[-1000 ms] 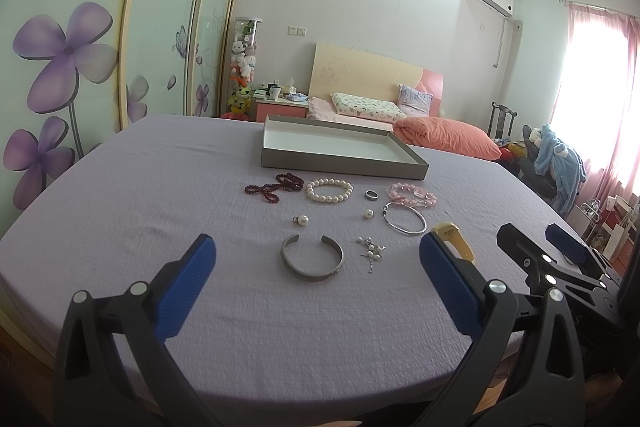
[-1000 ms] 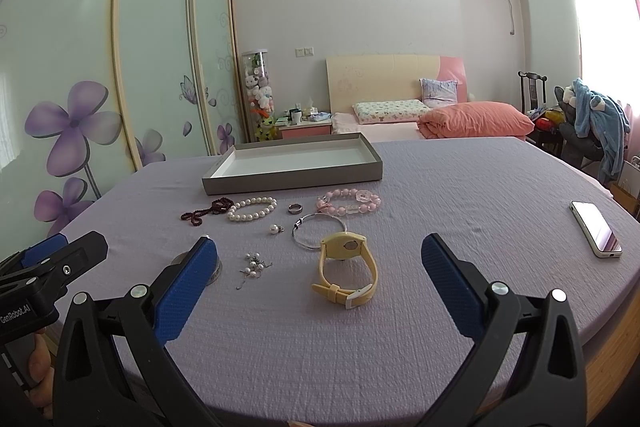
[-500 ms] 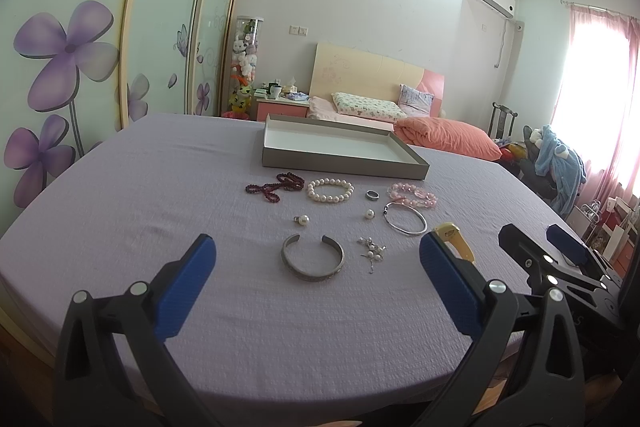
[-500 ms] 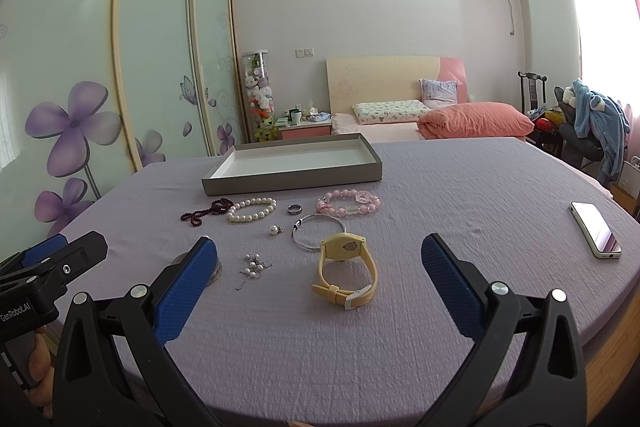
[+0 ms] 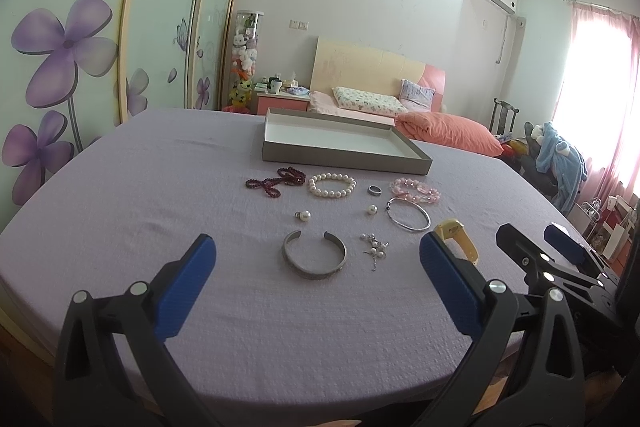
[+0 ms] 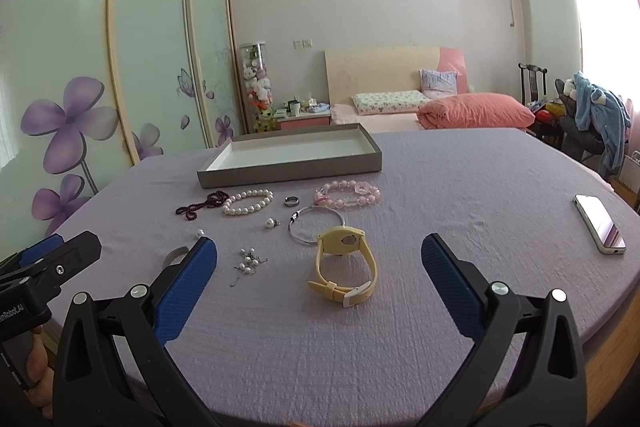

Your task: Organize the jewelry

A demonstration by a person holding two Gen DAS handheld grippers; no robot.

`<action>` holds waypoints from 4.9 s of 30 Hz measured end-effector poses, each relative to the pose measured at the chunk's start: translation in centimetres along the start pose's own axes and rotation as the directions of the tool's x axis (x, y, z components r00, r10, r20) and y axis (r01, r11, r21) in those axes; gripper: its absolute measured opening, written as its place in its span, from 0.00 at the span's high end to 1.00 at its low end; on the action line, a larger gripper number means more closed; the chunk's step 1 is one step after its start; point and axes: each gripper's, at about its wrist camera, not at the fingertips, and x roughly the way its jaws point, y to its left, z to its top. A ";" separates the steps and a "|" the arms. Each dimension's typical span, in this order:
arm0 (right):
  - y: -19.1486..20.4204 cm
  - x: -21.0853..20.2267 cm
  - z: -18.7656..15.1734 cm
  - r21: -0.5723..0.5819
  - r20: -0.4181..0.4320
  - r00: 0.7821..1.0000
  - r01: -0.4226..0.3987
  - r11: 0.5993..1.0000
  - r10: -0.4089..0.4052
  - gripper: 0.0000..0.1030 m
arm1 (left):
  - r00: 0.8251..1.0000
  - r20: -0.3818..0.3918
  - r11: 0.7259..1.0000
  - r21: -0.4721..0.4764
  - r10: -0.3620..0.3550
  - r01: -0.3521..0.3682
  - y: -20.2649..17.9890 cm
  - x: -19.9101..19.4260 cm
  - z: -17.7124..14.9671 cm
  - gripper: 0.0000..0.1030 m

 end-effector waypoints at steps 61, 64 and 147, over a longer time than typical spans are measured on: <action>-3.5 10.2 2.1 0.072 -0.285 0.958 0.001 0.997 0.020 0.62 | 0.914 -0.399 0.994 0.096 0.080 -0.045 0.4 14.4 1.4 0.35; -3.7 10.2 5.1 0.059 -0.238 0.970 -0.030 0.998 0.043 0.62 | 0.935 -0.343 0.993 0.105 0.087 -0.054 1.1 13.5 3.9 0.35; 2.8 15.2 1.8 -0.034 -0.449 0.844 -0.344 0.939 0.293 0.34 | 0.976 -0.198 0.996 0.042 0.086 -0.080 7.6 11.5 7.7 0.09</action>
